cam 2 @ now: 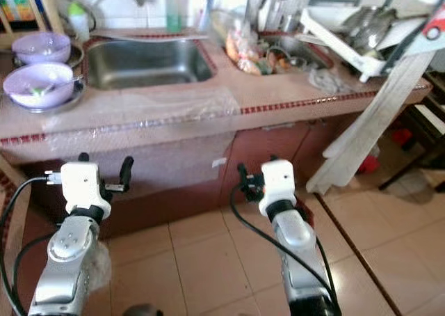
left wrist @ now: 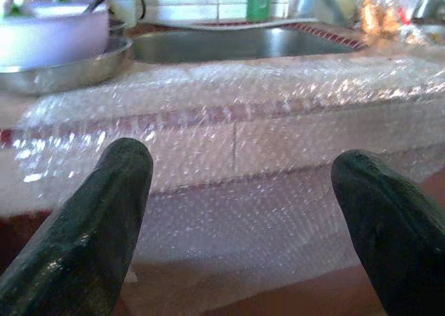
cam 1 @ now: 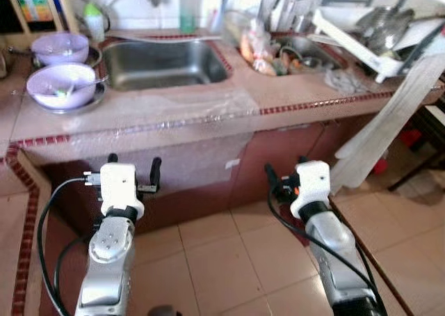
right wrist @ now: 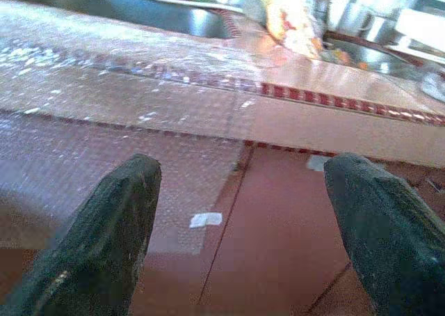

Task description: Kitchen organization

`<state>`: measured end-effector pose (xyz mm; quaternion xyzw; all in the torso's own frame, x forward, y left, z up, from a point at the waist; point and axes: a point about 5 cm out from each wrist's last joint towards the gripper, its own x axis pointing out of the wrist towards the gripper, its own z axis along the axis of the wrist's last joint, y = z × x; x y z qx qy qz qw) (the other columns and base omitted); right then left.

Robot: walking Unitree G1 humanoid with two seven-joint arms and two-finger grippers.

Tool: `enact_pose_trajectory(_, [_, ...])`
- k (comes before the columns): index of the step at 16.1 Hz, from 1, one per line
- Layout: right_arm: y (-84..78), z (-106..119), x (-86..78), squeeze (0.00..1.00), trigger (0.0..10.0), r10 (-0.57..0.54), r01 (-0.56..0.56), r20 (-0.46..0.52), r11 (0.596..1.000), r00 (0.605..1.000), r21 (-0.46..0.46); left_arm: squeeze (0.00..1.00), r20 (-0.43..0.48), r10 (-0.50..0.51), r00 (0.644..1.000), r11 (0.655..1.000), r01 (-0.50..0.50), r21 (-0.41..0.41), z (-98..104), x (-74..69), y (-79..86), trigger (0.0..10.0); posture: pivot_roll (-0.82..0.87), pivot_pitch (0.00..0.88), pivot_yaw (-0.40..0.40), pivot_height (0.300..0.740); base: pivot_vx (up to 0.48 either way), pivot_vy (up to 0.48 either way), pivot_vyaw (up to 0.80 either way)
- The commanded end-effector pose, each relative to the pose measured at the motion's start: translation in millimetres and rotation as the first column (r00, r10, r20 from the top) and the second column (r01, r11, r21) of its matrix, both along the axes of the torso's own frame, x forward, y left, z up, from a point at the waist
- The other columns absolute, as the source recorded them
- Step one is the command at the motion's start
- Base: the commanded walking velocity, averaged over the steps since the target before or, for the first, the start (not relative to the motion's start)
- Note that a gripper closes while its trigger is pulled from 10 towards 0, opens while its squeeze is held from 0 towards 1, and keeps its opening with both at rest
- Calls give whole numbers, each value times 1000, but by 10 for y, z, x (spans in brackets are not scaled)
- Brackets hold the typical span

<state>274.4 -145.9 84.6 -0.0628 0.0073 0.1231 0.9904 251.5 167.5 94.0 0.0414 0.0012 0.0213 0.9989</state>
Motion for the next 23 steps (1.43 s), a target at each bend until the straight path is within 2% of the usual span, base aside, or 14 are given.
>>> enact_pose_trajectory(1, [-12, 17, 28, 0, 10000, 13, -13, 10, 1000, 1000, -20, 0, 21, -6, 1000, 1000, 6, 3, 44, 5, -27, 10000, 127, 0, -109, 740, 0, 0, 0])
enact_pose_trajectory(3, [2, 20, 33, 0, 10000, 19, -19, 18, 1000, 1000, 6, 0, 42, -14, 999, 1000, 13, 27, 85, 27, -13, 10000, 116, 0, -90, 740, 0, 0, 0])
enact_pose_trajectory(6, [40, 53, 30, 0, 10000, 25, -26, 45, 1000, 999, 11, 0, 60, -35, 998, 997, 31, 66, 154, 91, -12, 10000, 81, 0, -41, 740, 0, 0, 781])
enact_pose_trajectory(11, [4, 275, 148, 0, 10000, 5, -2, 167, 1000, 986, -18, 0, 109, -77, 991, 996, 71, 60, 316, 176, -60, 10000, 36, 0, 16, 740, 0, 0, 740])
enact_pose_trajectory(13, [-27, 350, 189, 0, 10000, -4, 11, 202, 999, 979, -33, 0, 135, -87, 987, 996, 81, 48, 396, 194, -77, 10000, 30, 0, 23, 740, 0, 0, 716])
enact_pose_trajectory(15, [-37, 328, 187, 0, 10000, -13, 21, 202, 999, 979, -37, 0, 151, -103, 983, 994, 97, 42, 439, 189, -100, 10000, 32, 0, 19, 740, 0, 0, 566])
enact_pose_trajectory(19, [4, 300, 136, 0, 10000, -15, 21, 196, 999, 980, -30, 0, 157, -119, 980, 993, 117, 19, 466, 163, -122, 10000, 32, 0, 12, 740, 276, 0, 0])
enact_pose_trajectory(23, [-13, 352, 184, 0, 10000, -24, 31, 213, 999, 977, -34, 0, 161, -126, 979, 992, 126, 12, 493, 186, -156, 10000, 28, 0, 8, 740, 294, 0, 0])
